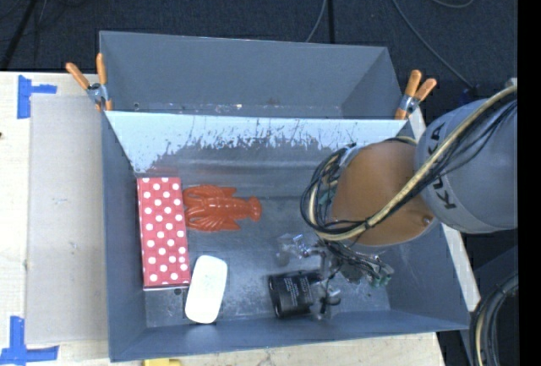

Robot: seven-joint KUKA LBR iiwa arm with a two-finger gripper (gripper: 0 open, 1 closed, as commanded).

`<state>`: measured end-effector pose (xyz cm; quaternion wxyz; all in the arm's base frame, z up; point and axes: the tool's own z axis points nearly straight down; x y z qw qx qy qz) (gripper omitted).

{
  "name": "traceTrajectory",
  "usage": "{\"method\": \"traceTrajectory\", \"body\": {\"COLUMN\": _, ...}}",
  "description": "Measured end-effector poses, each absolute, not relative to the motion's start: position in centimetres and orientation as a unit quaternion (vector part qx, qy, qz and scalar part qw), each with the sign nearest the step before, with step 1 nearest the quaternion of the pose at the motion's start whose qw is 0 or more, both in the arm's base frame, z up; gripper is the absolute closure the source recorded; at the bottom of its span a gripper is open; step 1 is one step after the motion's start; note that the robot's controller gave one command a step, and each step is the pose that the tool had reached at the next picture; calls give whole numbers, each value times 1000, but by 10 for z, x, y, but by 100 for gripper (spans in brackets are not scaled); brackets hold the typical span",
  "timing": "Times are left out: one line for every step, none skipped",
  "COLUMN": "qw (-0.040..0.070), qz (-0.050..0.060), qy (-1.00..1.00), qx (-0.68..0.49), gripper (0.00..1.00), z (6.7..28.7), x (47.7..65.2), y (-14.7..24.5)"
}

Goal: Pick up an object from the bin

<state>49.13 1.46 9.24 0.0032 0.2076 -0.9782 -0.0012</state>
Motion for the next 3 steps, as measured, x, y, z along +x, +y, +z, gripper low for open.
{"method": "traceTrajectory", "body": {"qw": 5, "qz": -2, "qy": -976, "qx": 219, "gripper": 0, "z": 87, "x": 491, "y": 11}}
{"method": "traceTrajectory", "body": {"qw": 2, "qz": -2, "qy": -949, "qx": 315, "gripper": 100, "z": 71, "x": 496, "y": 57}}
{"method": "traceTrajectory", "body": {"qw": 2, "qz": -2, "qy": -949, "qx": 314, "gripper": 100, "z": 71, "x": 496, "y": 57}}
